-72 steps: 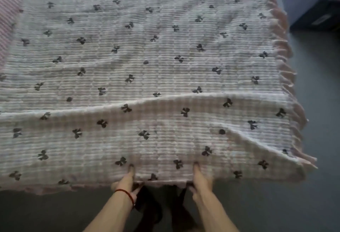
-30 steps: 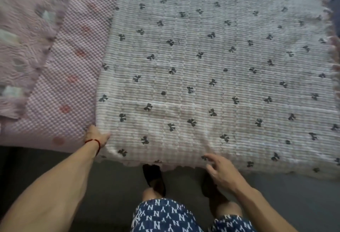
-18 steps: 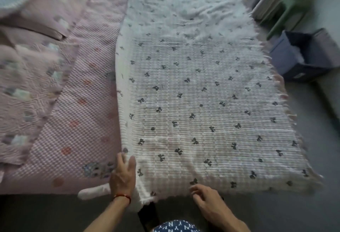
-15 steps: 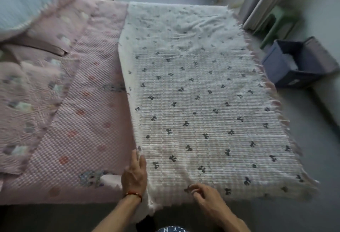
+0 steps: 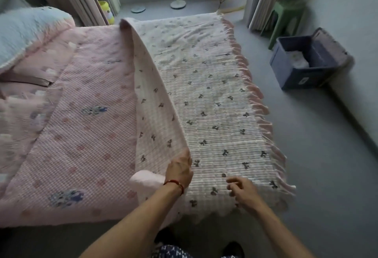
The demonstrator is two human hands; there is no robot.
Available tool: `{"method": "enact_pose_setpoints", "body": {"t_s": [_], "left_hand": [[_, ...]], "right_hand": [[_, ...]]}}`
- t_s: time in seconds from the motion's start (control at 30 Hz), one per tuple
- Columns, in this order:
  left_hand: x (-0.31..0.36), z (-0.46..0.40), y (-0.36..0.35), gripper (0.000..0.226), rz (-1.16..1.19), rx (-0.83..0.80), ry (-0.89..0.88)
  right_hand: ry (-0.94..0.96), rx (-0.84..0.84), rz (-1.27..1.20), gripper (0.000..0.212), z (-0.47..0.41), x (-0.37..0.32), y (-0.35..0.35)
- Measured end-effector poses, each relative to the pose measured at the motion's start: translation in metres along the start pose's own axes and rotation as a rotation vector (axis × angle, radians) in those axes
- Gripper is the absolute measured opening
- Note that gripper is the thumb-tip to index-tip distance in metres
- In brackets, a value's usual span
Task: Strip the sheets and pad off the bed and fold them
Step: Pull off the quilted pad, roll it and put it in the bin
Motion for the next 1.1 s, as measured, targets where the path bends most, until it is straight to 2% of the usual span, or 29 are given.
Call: {"method": "enact_pose_setpoints", "body": {"t_s": [0.07, 0.17, 0.23, 0.33, 0.4, 0.47, 0.53, 0.6, 0.67, 0.77, 0.9, 1.1], "left_hand": [[0.033, -0.006, -0.029, 0.01, -0.021, -0.08, -0.01], [0.059, -0.022, -0.08, 0.03, -0.092, -0.188, 0.003], [0.066, -0.028, -0.117, 0.039, -0.098, -0.333, 0.038], [0.06, -0.031, -0.163, 0.032, 0.004, -0.553, 0.191], [0.048, -0.029, -0.189, 0.041, -0.035, -0.766, 0.298], [0.037, -0.021, -0.203, 0.04, -0.093, -0.964, 0.403], [0.032, -0.016, -0.205, 0.038, -0.044, -1.014, 0.496], [0.042, -0.021, -0.204, 0.021, -0.003, -0.901, 0.505], [0.06, -0.039, -0.199, 0.021, 0.028, -0.704, 0.503], [0.097, -0.063, -0.179, 0.015, 0.197, -0.41, 0.49], [0.231, -0.101, -0.165, 0.017, 0.328, -0.087, 0.364], [0.394, -0.149, -0.138, 0.021, 0.355, 0.115, 0.187]], "right_hand": [[-0.018, 0.039, -0.032, 0.019, 0.004, 0.023, 0.031], [-0.044, 0.078, -0.033, 0.019, 0.01, 0.039, 0.07], [-0.062, 0.116, -0.011, 0.022, 0.016, 0.049, 0.091], [-0.119, 0.188, 0.003, 0.028, 0.022, 0.074, 0.117], [-0.144, 0.184, 0.008, 0.027, 0.025, 0.092, 0.13], [-0.165, 0.139, 0.01, 0.025, 0.02, 0.106, 0.142], [-0.161, 0.102, -0.003, 0.023, 0.013, 0.111, 0.149], [-0.135, 0.042, -0.004, 0.021, -0.001, 0.112, 0.165], [-0.081, 0.0, -0.019, 0.022, -0.017, 0.103, 0.186], [0.033, -0.064, -0.036, 0.025, -0.033, 0.079, 0.216], [0.215, -0.076, -0.022, 0.023, -0.036, 0.064, 0.327], [0.334, -0.028, -0.002, 0.021, -0.022, 0.029, 0.478]]}}
Point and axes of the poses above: each hand's wrist, its own z-axis away from the middle knuckle, its own y-axis out of the back of the hand, x = y × z, the point moved 4 cm from there along -z, towards the middle knuckle, and after that the axes turned 14 degrees about -x, right-handed, at the moved point
